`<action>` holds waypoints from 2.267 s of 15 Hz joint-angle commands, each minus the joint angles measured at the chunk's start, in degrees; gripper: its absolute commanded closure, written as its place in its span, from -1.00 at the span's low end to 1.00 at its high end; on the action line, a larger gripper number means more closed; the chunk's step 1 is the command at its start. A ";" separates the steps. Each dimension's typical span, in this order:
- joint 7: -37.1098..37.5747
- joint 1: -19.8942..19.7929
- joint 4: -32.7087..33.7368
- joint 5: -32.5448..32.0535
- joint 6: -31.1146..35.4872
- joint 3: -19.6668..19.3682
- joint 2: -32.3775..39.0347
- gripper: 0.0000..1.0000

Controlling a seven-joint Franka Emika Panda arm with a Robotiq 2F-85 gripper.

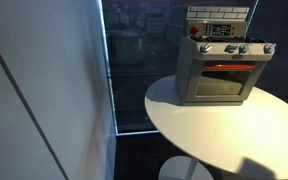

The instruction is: Turn the second knob from the right to the left

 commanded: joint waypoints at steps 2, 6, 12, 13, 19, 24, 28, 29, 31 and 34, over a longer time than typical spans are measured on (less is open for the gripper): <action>0.49 0.84 0.11 -0.52 -0.22 -0.78 0.05 -1.00; 0.49 0.84 0.12 -0.52 -0.22 -0.78 0.05 -1.00; 1.12 1.32 1.73 0.75 0.60 -0.87 1.41 -1.00; 1.22 1.45 2.03 0.93 0.80 -0.86 1.74 -1.00; 2.16 2.29 3.27 2.13 2.82 -0.82 3.88 -1.00; 2.32 2.97 4.27 4.73 4.80 -1.04 5.10 -1.00; 2.24 3.62 5.52 7.32 6.53 -1.24 5.49 -1.00; 2.27 3.78 5.84 7.88 7.08 -1.23 5.53 -1.00; 2.45 3.96 6.72 9.01 8.28 -1.14 5.91 -1.00; 2.96 4.14 7.98 10.48 10.09 -0.92 6.54 -1.00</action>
